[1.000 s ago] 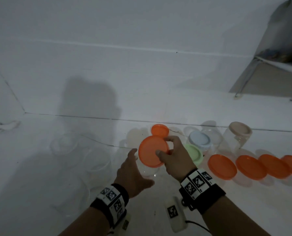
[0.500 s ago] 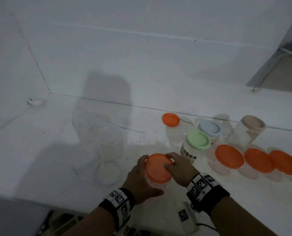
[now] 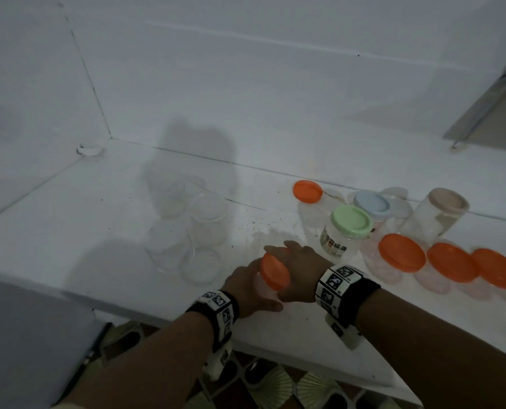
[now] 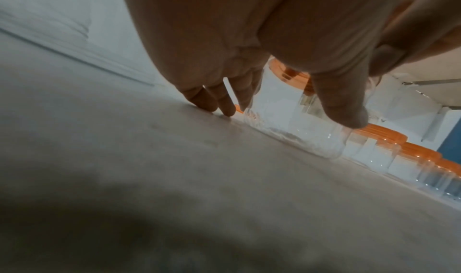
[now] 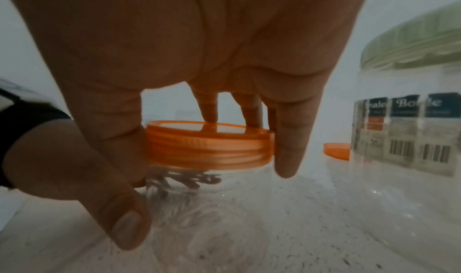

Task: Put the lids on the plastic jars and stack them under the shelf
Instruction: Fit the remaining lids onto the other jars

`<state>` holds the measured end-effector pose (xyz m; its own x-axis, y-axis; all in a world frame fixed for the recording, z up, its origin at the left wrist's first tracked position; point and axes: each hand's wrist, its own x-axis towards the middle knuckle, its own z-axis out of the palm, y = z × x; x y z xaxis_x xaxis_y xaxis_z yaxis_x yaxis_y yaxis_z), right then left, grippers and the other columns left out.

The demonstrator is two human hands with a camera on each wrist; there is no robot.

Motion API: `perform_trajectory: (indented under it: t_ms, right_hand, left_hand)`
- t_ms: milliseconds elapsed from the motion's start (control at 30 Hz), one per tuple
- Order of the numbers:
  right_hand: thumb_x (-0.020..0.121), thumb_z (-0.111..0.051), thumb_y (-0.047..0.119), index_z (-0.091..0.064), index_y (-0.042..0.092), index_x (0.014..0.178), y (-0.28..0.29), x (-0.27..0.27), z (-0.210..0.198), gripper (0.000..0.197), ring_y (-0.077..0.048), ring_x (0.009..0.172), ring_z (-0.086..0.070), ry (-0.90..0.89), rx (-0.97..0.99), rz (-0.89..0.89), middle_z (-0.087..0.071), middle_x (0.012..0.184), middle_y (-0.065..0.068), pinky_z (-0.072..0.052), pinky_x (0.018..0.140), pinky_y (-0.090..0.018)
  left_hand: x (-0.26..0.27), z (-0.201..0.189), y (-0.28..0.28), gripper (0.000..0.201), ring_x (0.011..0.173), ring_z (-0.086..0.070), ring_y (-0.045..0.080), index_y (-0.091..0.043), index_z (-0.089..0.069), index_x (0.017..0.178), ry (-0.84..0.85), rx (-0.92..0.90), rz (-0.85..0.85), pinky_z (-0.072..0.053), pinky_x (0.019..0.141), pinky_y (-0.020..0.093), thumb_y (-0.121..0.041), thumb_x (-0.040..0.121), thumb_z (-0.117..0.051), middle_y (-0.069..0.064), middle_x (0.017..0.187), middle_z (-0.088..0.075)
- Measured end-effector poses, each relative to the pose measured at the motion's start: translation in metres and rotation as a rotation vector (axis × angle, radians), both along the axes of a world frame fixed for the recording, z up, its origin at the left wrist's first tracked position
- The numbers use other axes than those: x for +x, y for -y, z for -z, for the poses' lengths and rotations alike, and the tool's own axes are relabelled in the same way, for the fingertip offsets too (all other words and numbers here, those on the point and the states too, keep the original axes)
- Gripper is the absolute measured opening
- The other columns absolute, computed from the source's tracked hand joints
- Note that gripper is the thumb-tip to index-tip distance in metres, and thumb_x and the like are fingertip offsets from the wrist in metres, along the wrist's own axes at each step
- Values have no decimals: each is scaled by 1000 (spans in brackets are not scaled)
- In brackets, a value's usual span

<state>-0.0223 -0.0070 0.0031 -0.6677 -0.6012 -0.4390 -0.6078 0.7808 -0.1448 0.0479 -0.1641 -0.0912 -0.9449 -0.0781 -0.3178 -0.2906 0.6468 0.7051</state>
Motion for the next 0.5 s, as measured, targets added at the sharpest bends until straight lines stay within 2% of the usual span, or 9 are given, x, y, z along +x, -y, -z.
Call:
perform_trajectory:
  t_ms: [100,267,367,500]
  right_hand:
    - [73,-85,49,-16,41,159,7,-5,-4,111,-33,132,-47,-13,41,-13,-38,151,-9,-48,104,-44]
    - [68,-90,45,-15,54,154,12,-9,-4,114,-33,129,-47,-22,134,-38,-36,145,-4,-52,99,-47]
    - [66,-92,43,-16,56,150,17,-10,-3,114,-34,128,-48,-27,164,-50,-37,145,-5,-53,98,-50]
    - [64,-91,55,-17,57,146,19,-10,-4,111,-35,125,-53,-32,179,-38,-44,140,-7,-54,95,-51]
  left_hand:
    - [-5,7,4,123,120,-61,17,-40,-36,149,16,-28,11,-54,103,43,-79,42,-84,-6,138,-61]
    - [-9,15,9,122,121,-61,21,-46,-37,146,16,-15,48,-52,104,48,-85,39,-80,-5,138,-60]
    - [-9,21,12,117,119,-61,21,-50,-38,140,-3,11,50,-52,103,50,-88,38,-79,-6,134,-61]
    - [-9,20,11,115,117,-62,22,-46,-40,141,-37,-7,70,-53,102,49,-88,40,-76,-4,131,-64]
